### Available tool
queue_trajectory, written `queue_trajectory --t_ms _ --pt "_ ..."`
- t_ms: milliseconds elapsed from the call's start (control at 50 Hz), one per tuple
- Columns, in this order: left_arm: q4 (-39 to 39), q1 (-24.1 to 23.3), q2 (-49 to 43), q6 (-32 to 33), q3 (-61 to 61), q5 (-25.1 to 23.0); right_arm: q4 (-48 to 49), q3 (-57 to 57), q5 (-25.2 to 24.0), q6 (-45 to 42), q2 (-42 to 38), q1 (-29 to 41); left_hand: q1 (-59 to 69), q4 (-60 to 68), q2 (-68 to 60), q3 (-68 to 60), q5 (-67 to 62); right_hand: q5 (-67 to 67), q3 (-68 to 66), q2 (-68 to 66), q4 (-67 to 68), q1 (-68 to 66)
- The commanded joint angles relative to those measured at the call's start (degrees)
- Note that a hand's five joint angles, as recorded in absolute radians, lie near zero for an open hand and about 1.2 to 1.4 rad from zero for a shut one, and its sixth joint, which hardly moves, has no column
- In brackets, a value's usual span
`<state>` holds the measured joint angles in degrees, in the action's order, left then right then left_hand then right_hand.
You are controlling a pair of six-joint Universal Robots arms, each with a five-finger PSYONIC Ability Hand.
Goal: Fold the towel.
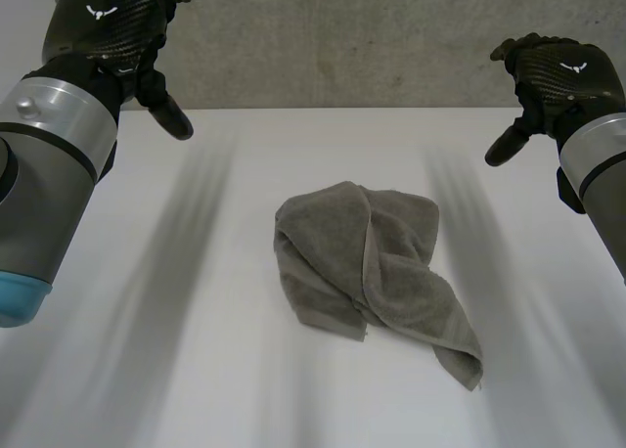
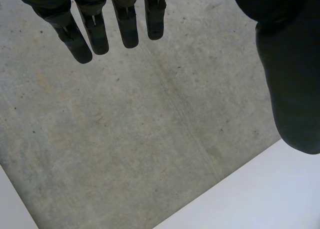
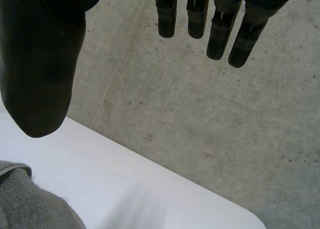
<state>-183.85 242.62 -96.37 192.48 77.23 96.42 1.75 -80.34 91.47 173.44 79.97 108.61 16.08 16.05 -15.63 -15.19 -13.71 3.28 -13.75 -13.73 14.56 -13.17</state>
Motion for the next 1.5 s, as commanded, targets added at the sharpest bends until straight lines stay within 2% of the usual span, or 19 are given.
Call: queue_trajectory --t_ms 20,220,280,320,420,560,720,820,860,880,900,920,940,960,1080,1200,1320,1420,1500 --pt "0.2 0.0 -0.7 0.0 0.0 -0.1 0.2 -0.3 -0.3 0.1 0.1 0.0 -4.9 -4.8 4.4 4.0 12.5 -3.3 3.8 3.7 -4.6 3.2" --pt "-0.2 -0.3 -2.8 0.2 0.3 -1.2 -0.5 -0.1 -1.6 -2.6 0.8 0.1 -4.5 -4.5 4.1 3.6 12.2 -3.3 3.8 3.7 -4.6 3.2" --pt "-0.4 -0.7 -5.6 0.5 -0.6 -3.5 -2.4 -1.2 -3.0 -7.0 0.9 0.8 -4.4 -4.3 3.9 3.5 12.0 -3.3 3.8 3.7 -4.6 3.2" --pt "0.3 -0.8 -9.8 0.6 -3.2 -8.8 -4.6 -4.1 -5.5 -10.7 0.9 1.0 -3.3 -3.3 2.9 2.5 11.0 -3.3 3.8 3.7 -4.6 3.2" --pt "3.7 -1.4 -17.3 0.8 -8.7 -16.1 -4.0 -11.2 -9.2 -13.6 0.9 1.0 -1.8 -1.8 1.4 0.9 9.5 1.3 -0.9 -0.9 0.1 -1.4" --pt "7.8 -3.6 -30.2 1.4 -19.7 -18.6 -0.1 -19.7 -10.4 -13.9 -0.3 1.2 -0.7 -0.6 0.2 -0.2 8.3 1.7 -1.2 -1.2 0.4 -1.8" --pt "13.1 -5.8 -43.9 12.2 -30.1 -19.1 5.0 -22.7 -10.2 -13.9 -9.7 2.7 0.2 0.2 -0.6 -1.1 7.4 2.9 -2.4 -2.4 1.6 -3.0" --pt "15.1 -6.7 -48.6 18.5 -31.7 -18.5 5.2 -22.3 -10.4 -13.9 -11.6 2.6 13.5 13.5 -13.9 -14.4 -5.8 13.8 -13.3 -13.3 12.5 -13.9" --pt "15.8 -7.6 -49.2 19.4 -31.3 -18.1 5.5 -22.1 -10.5 -13.7 -11.6 2.5 38.9 38.9 -39.3 -39.8 -31.3 40.4 -39.9 -39.9 39.1 -40.5" --pt "15.8 -7.6 -49.2 19.4 -31.3 -18.1 5.5 -22.1 -10.5 -13.7 -11.6 2.5 39.0 39.1 -39.5 -39.9 -31.4 40.5 -40.1 -40.1 39.3 -40.6" --pt "16.0 -7.9 -49.1 19.2 -31.0 -18.0 5.9 -22.0 -10.5 -13.7 -11.4 2.4 50.4 50.4 -50.8 -51.3 -42.7 51.4 -50.9 -50.9 50.1 -51.5" --pt "16.0 -7.9 -49.1 19.2 -31.0 -18.0 6.3 -21.8 -10.5 -13.7 -10.9 2.3 50.5 50.5 -50.9 -51.4 -42.9 62.0 -61.5 -61.5 60.7 -62.1" --pt "16.2 -8.0 -48.7 18.9 -30.5 -17.7 6.3 -21.8 -10.5 -13.7 -10.9 2.3 62.0 62.0 -62.4 -62.9 -54.3 62.1 -61.6 -61.6 60.8 -62.2" --pt "16.7 -8.1 -47.5 18.1 -29.4 -16.7 6.8 -21.5 -10.5 -13.7 -10.5 2.3 63.9 63.9 -64.4 -64.8 -56.3 66.7 -66.2 -66.2 65.4 -66.8" --pt "16.2 -7.5 -37.4 11.3 -18.8 -11.1 6.3 -18.1 -10.9 -13.8 -8.1 2.3 63.9 63.9 -64.4 -64.8 -56.3 66.7 -66.2 -66.3 65.4 -66.8" --pt "12.8 -7.0 -26.4 6.1 -5.8 -10.3 5.2 -14.3 -10.4 -13.9 -8.0 2.7 63.9 63.9 -64.4 -64.8 -56.3 66.7 -66.2 -66.3 65.4 -66.8" --pt "6.2 -6.9 -13.4 4.5 13.1 -10.2 -3.8 -8.5 -11.0 -16.9 -10.8 2.6 63.9 63.9 -64.4 -64.8 -56.3 66.7 -66.2 -66.3 65.4 -66.8" --pt "2.7 -8.7 -6.7 4.0 22.5 -10.2 -8.7 -2.6 -10.8 -21.3 -17.0 5.1 63.9 63.9 -64.4 -64.8 -56.3 66.7 -66.2 -66.3 65.4 -66.8" --pt "2.6 -13.3 -5.2 1.2 25.9 -9.9 -10.7 1.8 -9.9 -23.1 -19.0 6.3 63.9 63.9 -64.4 -64.8 -56.3 66.7 -66.2 -66.3 65.4 -66.8"
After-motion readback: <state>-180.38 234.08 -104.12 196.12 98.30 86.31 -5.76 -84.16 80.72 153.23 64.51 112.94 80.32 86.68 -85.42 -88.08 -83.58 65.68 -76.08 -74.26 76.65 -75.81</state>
